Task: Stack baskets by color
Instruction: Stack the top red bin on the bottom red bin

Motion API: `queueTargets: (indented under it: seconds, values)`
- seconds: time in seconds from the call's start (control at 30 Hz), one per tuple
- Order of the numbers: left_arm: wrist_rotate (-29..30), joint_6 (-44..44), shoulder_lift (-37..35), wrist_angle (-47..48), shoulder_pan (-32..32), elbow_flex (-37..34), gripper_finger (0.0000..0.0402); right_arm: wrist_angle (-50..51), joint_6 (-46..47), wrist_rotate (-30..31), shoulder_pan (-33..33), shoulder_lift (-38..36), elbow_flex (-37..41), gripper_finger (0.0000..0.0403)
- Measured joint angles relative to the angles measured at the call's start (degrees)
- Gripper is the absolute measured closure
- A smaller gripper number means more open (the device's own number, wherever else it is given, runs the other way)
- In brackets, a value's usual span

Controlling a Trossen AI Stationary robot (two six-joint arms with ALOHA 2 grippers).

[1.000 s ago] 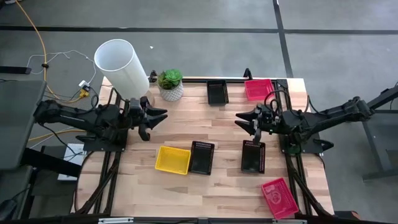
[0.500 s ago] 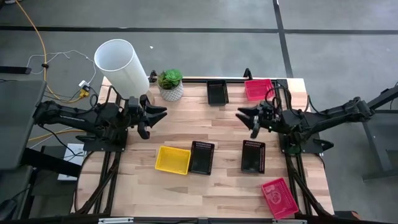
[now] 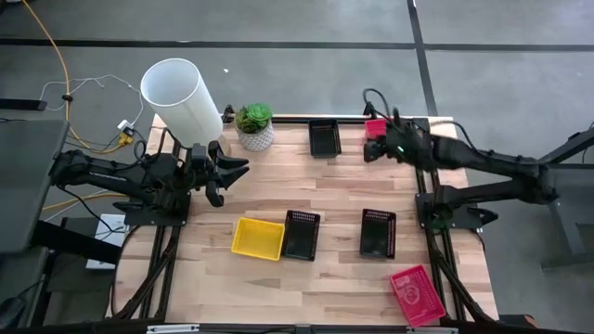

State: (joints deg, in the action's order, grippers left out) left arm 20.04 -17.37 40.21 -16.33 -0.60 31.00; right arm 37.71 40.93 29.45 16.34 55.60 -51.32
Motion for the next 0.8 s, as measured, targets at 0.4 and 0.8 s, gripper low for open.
queueTargets:
  seconds: [0.4,0.8]
  values:
    - [1.0,1.5,0.0,-0.2,0.0,0.0,0.0298,4.1,-3.6,-7.8,18.8,24.5,-3.3,0.0237]
    - [1.2,1.0,0.0,-0.2,0.0,0.0,0.0298,-3.9,-1.4,-10.4,23.5,35.0,-3.3,0.0237]
